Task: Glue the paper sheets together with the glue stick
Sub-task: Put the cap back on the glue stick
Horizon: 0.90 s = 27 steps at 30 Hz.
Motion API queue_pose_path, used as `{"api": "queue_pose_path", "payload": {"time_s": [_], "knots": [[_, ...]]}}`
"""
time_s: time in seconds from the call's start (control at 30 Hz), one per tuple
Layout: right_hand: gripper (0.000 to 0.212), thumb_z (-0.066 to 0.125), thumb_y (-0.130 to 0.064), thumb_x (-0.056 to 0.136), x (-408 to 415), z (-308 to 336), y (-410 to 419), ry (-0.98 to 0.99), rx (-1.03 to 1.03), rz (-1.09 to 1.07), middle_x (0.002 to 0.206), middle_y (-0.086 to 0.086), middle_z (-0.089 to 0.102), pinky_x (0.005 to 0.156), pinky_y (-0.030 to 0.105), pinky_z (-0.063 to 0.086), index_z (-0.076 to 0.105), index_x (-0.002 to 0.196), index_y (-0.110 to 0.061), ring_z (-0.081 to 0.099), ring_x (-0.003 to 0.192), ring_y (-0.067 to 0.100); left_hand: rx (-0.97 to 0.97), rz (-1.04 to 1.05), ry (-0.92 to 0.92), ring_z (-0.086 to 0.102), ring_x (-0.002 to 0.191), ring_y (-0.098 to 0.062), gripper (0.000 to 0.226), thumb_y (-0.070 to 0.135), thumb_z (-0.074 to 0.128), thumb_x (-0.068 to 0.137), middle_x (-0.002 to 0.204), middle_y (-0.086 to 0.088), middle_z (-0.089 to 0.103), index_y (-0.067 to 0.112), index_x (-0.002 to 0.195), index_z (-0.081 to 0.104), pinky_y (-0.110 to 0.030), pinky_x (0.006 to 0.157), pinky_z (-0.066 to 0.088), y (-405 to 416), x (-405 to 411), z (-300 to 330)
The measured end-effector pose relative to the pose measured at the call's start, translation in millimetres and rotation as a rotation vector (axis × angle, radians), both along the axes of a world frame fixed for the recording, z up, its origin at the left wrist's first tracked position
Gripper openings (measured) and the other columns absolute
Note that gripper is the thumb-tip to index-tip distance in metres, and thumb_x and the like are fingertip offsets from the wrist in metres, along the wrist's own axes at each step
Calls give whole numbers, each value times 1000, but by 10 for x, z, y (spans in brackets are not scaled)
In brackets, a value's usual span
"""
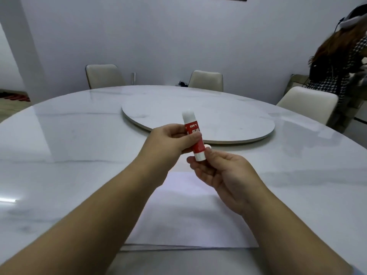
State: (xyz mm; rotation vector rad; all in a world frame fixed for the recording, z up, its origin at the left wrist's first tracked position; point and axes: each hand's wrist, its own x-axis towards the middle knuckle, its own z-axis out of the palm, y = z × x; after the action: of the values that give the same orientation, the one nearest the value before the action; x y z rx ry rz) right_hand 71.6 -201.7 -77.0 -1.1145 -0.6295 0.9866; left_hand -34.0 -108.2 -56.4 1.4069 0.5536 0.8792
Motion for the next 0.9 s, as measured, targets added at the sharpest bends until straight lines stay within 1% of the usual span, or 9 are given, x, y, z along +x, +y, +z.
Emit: {"api": "queue_pose_path", "payload": {"time_s": [0.1,0.2,0.3,0.37,0.53,0.6,0.67,0.77,0.9], "knots": [[10,73,-6,77,-97,-26,-19,-192,29,-105,71,7,72,65,21,56,70,87,-4,67,65,13,15,110,-28,73,82,-19,12,16,72,79,88,-8,75,12,90,70,-28,81,57,-86,-165,-58],[30,83,-5,65,-174,-41,-24,-521,-7,-233,76,2,72,67,21,57,70,92,-8,67,68,9,52,154,-29,74,80,-20,9,13,74,77,85,-8,75,12,86,71,-30,79,57,-99,-219,-124],[22,69,-13,83,-198,-18,-56,-334,-5,-50,91,10,73,66,22,57,70,103,-4,71,80,18,40,146,-54,74,80,-20,15,13,73,77,87,-10,75,7,91,71,-29,80,58,-49,-265,-127],[20,66,-6,84,-198,-6,-67,-250,12,-18,88,12,73,70,23,58,69,104,-2,71,74,17,28,133,-62,73,79,-19,16,12,72,78,85,-10,75,5,92,71,-26,78,58,-40,-269,-134],[52,84,-16,66,-183,-45,-53,-746,-152,-199,81,-1,63,72,30,52,61,112,-25,60,73,13,93,98,-5,74,77,-19,11,9,73,77,81,-8,76,7,88,73,-23,72,58,-106,-204,-176],[63,77,-28,76,-150,-20,-70,-628,-180,-93,92,-2,71,79,30,50,50,132,-21,67,87,13,75,101,-19,74,79,-21,14,9,73,77,82,-11,76,4,90,73,-24,73,58,-86,-204,-185],[61,68,-26,85,-160,-16,-81,-601,-198,-33,85,-2,77,87,32,49,41,140,-17,69,93,13,73,115,-19,74,79,-21,16,10,74,76,83,-12,76,3,91,73,-24,74,58,-60,-210,-194],[51,71,-25,82,-201,-33,-70,-763,-228,-107,61,-9,68,73,22,47,50,128,-21,66,79,10,51,119,-30,73,77,-18,17,10,74,76,82,-11,75,2,92,73,-24,74,58,-48,-210,-192],[40,68,-25,85,-158,-13,-65,-568,-166,-78,88,-2,72,78,23,48,58,122,-13,67,85,11,10,96,-79,73,76,-18,16,10,73,77,81,-10,76,2,90,73,-24,74,58,-38,-235,-167]]}}
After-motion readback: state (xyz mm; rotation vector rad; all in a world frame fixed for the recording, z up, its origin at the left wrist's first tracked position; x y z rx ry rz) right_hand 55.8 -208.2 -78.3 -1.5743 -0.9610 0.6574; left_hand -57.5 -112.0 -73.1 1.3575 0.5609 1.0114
